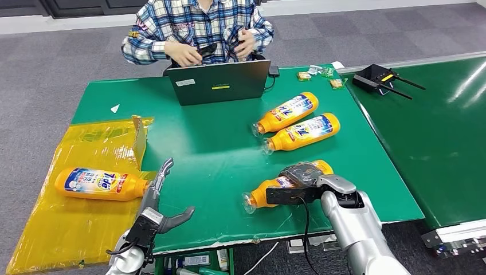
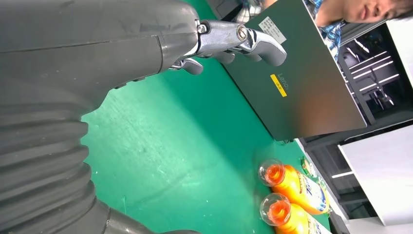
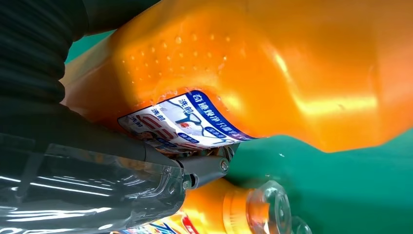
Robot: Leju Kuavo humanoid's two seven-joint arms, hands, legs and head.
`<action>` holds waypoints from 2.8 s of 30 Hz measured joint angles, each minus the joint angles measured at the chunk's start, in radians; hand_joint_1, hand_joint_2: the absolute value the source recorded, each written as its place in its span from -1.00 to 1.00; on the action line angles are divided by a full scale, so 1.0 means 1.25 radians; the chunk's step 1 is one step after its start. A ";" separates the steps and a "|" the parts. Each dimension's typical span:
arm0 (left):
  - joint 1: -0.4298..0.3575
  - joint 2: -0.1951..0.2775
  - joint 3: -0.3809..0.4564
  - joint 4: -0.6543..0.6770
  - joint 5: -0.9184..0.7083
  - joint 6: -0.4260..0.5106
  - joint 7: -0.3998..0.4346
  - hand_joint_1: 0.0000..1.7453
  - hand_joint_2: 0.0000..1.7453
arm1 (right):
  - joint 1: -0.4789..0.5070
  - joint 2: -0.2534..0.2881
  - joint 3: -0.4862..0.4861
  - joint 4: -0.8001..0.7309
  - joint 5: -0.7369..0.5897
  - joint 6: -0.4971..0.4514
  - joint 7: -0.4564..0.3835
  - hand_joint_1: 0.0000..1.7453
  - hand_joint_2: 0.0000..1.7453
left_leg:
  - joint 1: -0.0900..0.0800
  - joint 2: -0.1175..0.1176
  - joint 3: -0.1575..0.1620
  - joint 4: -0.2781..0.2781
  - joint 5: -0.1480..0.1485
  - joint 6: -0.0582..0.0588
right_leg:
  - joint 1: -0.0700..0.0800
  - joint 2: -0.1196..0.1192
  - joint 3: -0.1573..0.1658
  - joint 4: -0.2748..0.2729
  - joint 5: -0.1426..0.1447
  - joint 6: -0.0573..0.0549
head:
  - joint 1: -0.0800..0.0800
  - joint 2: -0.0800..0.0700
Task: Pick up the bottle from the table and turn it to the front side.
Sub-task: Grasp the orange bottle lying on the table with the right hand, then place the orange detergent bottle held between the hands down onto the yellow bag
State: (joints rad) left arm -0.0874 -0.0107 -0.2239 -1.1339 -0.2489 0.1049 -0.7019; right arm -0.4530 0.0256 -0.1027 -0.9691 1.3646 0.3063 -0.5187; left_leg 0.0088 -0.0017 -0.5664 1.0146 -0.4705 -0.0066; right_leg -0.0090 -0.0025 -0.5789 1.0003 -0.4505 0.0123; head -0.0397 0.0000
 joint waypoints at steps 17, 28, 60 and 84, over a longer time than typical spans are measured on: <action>-0.016 -0.004 0.000 0.021 -0.001 0.001 0.000 -1.00 1.00 | 0.185 0.135 -0.083 -0.461 -0.564 0.263 -0.150 1.00 1.00 | 0.000 0.002 -0.005 0.000 0.000 0.000 | 0.000 0.002 -0.005 0.000 0.000 0.000 | 0.000 0.000; -0.038 -0.012 0.000 0.035 0.000 -0.003 0.000 -1.00 1.00 | 0.233 0.184 -0.094 -0.745 -0.593 0.263 -0.150 1.00 1.00 | 0.000 0.007 -0.005 0.000 -0.001 0.000 | 0.000 0.006 -0.007 0.000 0.001 -0.001 | 0.000 0.000; 0.018 -0.143 0.170 -0.316 0.392 -0.558 -0.001 -1.00 1.00 | 0.217 0.191 -0.135 -0.566 -0.580 0.263 -0.148 1.00 1.00 | 0.000 0.008 -0.006 0.000 -0.001 -0.001 | 0.000 0.007 -0.008 0.000 0.001 -0.001 | 0.000 0.000; 0.005 -0.160 0.142 -0.147 0.286 -0.644 0.001 -1.00 1.00 | 0.206 0.185 -0.153 -0.536 -0.592 0.263 -0.148 1.00 1.00 | 0.000 0.008 -0.006 0.000 -0.001 -0.001 | 0.000 0.008 -0.009 0.000 0.001 -0.001 | 0.000 0.000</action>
State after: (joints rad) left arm -0.0810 -0.2111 -0.0467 -1.3173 0.1081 -0.6998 -0.7004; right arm -0.1956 0.2567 -0.2943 -1.6390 0.6252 0.6350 -0.7042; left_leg 0.0083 0.0088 -0.5736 1.0146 -0.4720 -0.0073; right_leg -0.0095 0.0071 -0.5899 1.0004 -0.4495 0.0114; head -0.0397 0.0000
